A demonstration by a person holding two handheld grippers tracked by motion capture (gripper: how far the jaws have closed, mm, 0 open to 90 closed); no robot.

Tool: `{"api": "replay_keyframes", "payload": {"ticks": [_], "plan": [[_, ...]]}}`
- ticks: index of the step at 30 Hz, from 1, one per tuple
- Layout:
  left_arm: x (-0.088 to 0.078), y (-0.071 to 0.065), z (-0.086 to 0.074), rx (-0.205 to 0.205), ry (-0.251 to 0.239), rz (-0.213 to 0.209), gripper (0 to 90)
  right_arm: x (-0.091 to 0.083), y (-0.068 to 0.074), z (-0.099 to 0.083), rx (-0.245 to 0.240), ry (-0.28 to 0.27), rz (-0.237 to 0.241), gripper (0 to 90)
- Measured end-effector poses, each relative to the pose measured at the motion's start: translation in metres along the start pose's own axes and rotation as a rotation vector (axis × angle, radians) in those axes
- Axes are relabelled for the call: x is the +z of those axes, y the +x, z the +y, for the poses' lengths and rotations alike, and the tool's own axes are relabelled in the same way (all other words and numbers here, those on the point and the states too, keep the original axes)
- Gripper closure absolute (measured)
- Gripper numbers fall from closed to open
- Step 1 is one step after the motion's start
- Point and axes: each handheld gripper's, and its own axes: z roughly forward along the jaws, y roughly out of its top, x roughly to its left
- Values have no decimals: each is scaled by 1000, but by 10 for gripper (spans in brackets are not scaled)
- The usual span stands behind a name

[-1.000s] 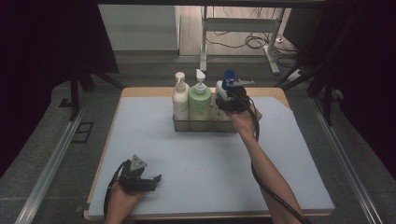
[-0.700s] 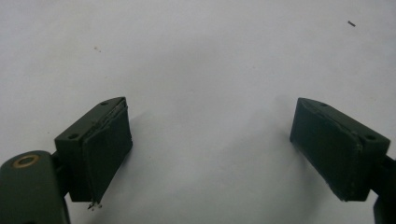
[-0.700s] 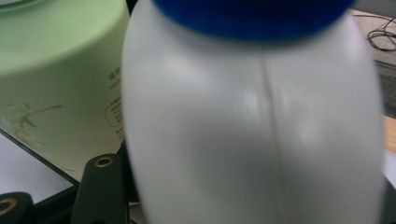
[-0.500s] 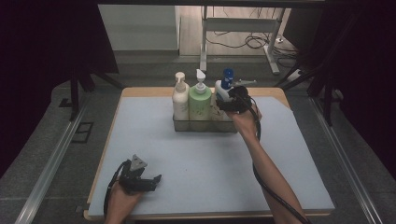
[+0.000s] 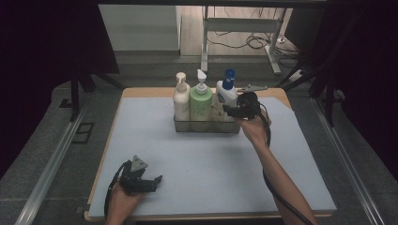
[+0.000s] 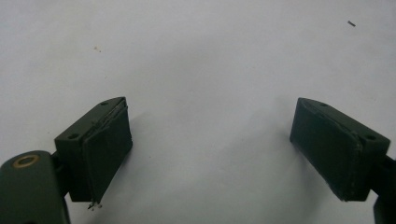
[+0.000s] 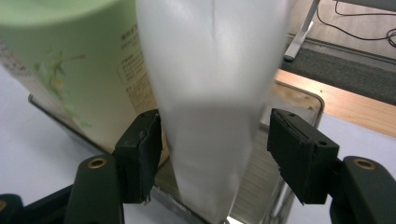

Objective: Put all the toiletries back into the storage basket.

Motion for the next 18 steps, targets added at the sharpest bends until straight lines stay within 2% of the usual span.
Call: {"api": "replay_keyframes", "payload": {"ticks": [6,8,12,14,18], "plan": [[0,0,0,0,0,0,123,-13,-4,-12,-5,9,11,423],[0,0,0,0,0,0,123,-17,-7,-17,-5,9,18,474],[0,0,0,0,0,0,123,-25,-14,-22,10,8,4,550],[0,0,0,0,1,0,123,-26,-18,-24,20,12,-8,599],[0,0,0,0,1,0,123,-24,-26,-25,51,13,-7,766]]}}
